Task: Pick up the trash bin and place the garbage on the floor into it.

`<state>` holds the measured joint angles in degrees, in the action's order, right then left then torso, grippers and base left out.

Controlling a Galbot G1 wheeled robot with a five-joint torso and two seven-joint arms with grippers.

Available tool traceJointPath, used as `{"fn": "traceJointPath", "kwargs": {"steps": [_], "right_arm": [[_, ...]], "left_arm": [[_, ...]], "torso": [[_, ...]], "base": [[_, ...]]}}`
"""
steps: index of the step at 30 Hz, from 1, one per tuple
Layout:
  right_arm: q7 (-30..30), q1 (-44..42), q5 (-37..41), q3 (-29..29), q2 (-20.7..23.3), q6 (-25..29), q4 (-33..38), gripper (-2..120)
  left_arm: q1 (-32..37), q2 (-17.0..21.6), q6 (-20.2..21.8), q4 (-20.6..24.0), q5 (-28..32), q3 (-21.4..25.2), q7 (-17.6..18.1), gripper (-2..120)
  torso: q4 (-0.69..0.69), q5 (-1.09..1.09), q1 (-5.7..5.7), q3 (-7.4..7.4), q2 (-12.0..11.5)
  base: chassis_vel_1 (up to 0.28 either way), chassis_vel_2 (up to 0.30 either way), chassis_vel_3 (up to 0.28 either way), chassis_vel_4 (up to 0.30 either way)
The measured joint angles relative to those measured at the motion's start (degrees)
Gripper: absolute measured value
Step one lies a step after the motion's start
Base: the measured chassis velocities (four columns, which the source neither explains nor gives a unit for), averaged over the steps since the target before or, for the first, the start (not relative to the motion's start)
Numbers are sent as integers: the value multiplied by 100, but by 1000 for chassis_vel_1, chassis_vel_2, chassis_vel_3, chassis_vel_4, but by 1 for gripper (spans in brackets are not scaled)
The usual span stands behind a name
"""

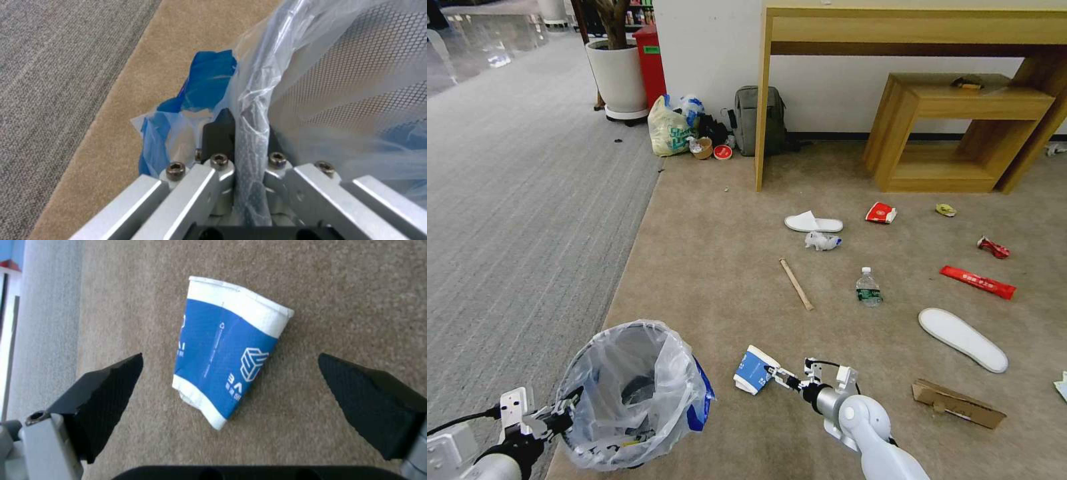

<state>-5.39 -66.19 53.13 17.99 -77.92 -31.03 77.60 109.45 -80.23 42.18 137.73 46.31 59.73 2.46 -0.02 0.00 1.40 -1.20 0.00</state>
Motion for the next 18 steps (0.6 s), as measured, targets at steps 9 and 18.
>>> {"fn": "traceJointPath", "kwargs": {"steps": [9, 18], "right_arm": [[-220, 145, -158, 14, -114, 111, -373, 100], [-495, 342, -442, 67, -252, 269, -795, 100]], "left_arm": [[37, 12, 0, 41, -14, -12, -5, 0], [30, 29, -1, 57, -42, -45, -19, 0]], "torso": [[0, 0, 0, 0, 0], [0, 0, 0, 0, 0]], "base": [[0, 0, 0, 0], [0, 0, 0, 0]]}}
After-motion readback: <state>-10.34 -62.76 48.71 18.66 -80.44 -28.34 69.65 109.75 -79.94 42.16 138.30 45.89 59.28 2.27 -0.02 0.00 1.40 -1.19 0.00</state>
